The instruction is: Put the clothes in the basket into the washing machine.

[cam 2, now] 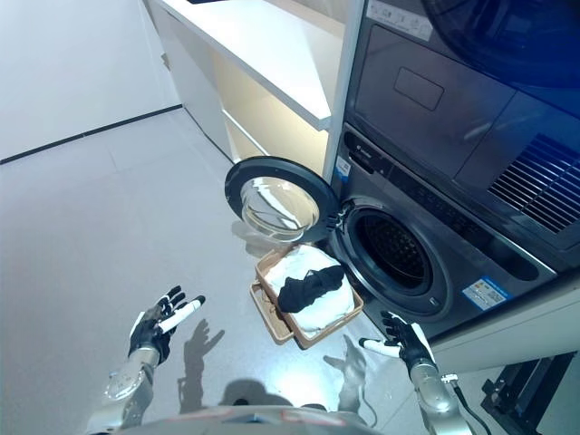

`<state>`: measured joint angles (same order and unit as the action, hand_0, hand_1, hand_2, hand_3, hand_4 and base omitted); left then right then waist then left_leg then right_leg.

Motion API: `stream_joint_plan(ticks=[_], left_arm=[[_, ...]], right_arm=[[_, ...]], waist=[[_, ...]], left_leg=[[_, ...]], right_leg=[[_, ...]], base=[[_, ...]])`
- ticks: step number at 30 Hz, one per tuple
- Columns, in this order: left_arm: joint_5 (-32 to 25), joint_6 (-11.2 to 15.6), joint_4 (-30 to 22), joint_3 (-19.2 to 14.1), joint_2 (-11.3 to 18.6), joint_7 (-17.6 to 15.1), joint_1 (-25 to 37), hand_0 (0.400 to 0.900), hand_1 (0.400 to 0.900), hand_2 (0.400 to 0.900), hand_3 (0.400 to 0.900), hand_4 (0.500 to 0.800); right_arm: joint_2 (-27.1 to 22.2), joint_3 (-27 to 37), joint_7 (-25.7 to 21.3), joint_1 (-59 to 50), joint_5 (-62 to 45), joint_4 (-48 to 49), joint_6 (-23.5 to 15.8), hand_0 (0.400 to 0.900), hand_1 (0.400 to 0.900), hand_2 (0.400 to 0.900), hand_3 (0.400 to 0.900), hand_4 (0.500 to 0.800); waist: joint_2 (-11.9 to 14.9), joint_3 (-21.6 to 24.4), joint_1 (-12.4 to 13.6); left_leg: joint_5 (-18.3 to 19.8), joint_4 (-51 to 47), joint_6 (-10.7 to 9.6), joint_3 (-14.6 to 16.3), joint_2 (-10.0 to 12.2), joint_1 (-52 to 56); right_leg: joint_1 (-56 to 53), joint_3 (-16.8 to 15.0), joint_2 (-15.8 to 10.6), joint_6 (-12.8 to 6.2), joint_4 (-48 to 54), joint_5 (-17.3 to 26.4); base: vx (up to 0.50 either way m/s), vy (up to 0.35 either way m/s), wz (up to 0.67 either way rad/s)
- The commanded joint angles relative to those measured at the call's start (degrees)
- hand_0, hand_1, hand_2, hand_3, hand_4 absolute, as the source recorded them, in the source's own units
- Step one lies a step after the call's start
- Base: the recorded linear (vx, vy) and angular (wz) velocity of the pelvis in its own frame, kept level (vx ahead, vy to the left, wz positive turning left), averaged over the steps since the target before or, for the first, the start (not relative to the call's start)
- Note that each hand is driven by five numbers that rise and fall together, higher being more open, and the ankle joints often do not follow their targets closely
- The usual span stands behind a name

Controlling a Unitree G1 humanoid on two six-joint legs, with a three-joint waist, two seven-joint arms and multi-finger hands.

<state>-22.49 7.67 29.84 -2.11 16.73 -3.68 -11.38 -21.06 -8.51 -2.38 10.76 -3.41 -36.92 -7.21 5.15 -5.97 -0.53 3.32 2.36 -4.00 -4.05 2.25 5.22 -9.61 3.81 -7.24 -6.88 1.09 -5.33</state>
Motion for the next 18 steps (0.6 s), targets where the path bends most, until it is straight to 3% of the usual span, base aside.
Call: stream_joint_plan(ticks=[1, 18], left_arm=[[0.56, 3.94, -3.97, -0.84, 1.44, -0.55, 1.71, 0.900, 0.900, 0.900, 0.900, 0.800], [1.32, 3.92, -2.97, -1.07, 1.42, -1.90, 2.08, 0.900, 0.900, 0.900, 0.900, 0.800]], right_arm=[[-1.85, 2.54, -0.81, -1.96, -1.71, 1.73, -2.57, 0.900, 0.900, 0.900, 0.900, 0.800], [-1.61, 2.31, -0.76, -1.99, -1.89, 1.57, -2.36, 0.900, 0.900, 0.900, 0.900, 0.800]], waist=[[-0.87, 2.98, 0.14], [-0.62, 2.73, -0.04]], left_leg=[[1.24, 4.12, -0.95, -0.63, 3.42, -3.99], [1.42, 4.01, -0.64, -0.66, 2.96, -4.06]], right_leg=[[6.24, 0.59, -1.61, -1.39, -1.82, 5.98], [6.69, 0.22, -2.06, -1.63, -2.39, 5.87]], base=[[0.00, 0.000, 0.00], [0.00, 0.003, 0.00]])
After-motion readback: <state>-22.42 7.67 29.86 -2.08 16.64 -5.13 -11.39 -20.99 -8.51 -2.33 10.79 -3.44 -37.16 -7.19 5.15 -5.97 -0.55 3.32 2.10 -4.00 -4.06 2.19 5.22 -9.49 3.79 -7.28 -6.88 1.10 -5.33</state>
